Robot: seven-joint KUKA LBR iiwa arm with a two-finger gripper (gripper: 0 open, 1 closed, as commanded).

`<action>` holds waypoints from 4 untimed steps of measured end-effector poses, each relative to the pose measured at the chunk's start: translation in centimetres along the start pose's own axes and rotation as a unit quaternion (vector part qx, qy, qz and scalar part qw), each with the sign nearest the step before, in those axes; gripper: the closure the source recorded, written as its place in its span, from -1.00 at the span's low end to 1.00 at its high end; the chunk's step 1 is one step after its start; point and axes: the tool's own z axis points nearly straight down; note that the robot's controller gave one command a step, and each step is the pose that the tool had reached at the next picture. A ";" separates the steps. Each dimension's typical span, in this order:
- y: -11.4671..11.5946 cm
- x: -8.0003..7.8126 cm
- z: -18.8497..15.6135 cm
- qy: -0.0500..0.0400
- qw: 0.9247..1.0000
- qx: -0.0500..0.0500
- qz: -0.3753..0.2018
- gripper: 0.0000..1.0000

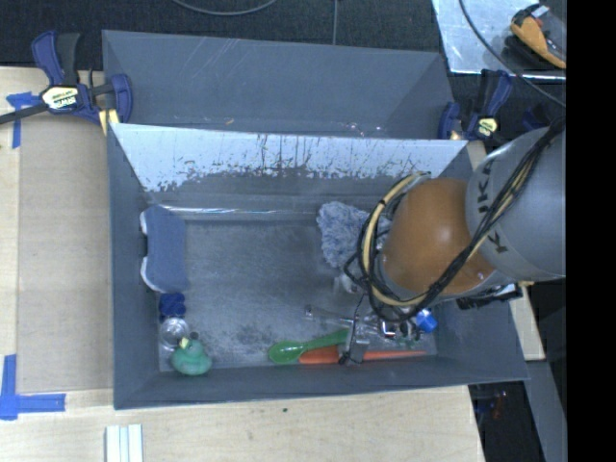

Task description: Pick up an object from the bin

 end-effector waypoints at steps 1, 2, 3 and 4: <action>-0.5 -0.4 -0.2 -0.003 1.000 0.001 0.006 1.00; -0.5 -0.4 -0.2 -0.003 1.000 0.001 0.007 1.00; -0.9 -0.3 -0.2 -0.002 1.000 0.001 0.009 1.00; -1.8 -2.7 -0.1 -0.004 1.000 0.000 0.031 1.00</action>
Offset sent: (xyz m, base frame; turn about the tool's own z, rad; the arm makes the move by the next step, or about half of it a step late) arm 0.0000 0.0000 0.0000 0.0000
